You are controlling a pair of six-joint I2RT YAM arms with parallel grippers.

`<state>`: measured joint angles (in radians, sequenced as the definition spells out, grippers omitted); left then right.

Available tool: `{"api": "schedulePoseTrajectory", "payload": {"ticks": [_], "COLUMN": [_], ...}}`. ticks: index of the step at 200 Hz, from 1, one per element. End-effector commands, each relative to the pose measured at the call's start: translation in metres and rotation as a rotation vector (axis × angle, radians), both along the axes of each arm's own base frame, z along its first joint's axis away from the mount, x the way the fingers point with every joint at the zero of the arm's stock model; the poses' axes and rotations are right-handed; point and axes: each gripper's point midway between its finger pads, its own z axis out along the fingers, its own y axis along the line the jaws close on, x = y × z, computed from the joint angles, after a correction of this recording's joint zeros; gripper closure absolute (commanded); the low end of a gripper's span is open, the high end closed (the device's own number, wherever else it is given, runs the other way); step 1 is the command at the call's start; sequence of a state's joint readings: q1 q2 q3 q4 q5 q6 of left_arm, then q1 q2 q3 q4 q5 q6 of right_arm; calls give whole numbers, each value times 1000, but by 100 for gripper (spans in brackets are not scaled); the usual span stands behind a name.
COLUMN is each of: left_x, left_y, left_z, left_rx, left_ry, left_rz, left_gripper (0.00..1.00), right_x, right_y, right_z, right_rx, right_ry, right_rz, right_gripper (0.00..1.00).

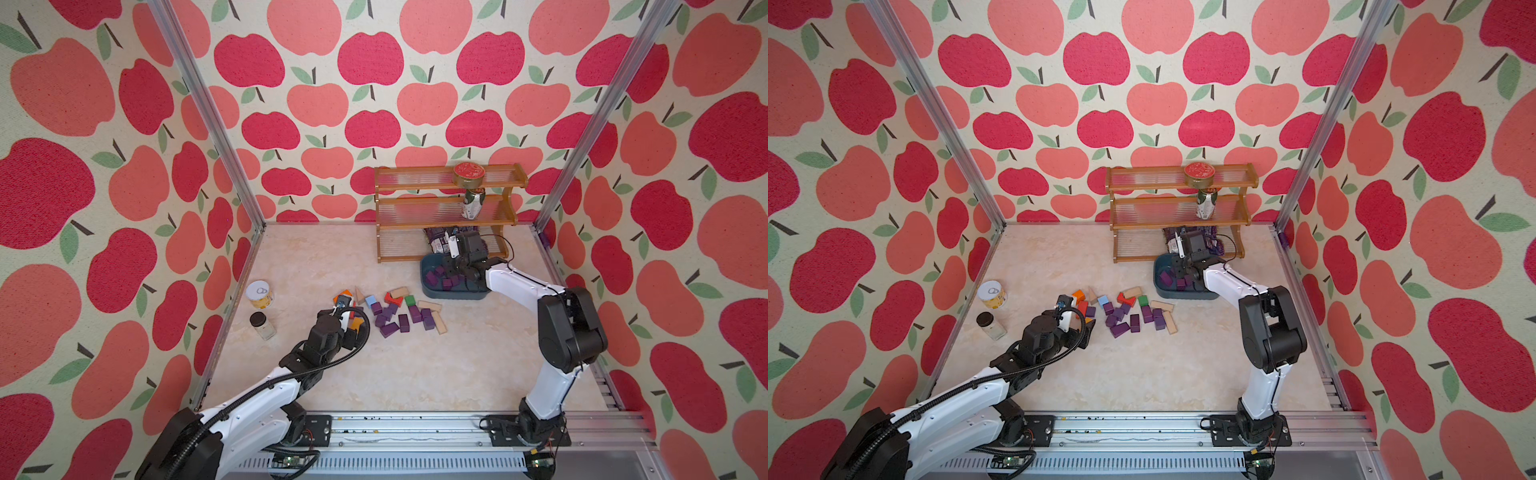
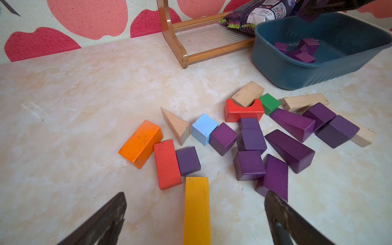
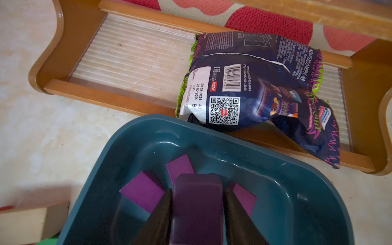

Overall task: Pick purple bricks into the storage bin
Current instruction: Place the building block in the storage box.

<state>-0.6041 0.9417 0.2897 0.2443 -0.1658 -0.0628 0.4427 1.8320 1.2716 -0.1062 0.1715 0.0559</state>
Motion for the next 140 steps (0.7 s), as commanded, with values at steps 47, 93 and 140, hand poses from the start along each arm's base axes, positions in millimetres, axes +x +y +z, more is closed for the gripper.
{"api": "schedulePoseTrajectory", "payload": {"ticks": [47,93,140], "left_x": [7,6,6], "left_y": [-5,-7,-6], "left_z": [16,16,16], "left_rx": [-39,-43,-43], "left_ry": [-13,-13,-12], "left_rz": [1,-6,-4], "left_gripper": [1,1,1], "right_x": [1,-25,-78], "right_y": [-10,-10,-2], "right_z": [-5,14,31], "right_rx": [-35,45,74], "right_ry": [21,13,6], "right_rz": [-53,-40,12], "right_gripper": [38,33,32]}}
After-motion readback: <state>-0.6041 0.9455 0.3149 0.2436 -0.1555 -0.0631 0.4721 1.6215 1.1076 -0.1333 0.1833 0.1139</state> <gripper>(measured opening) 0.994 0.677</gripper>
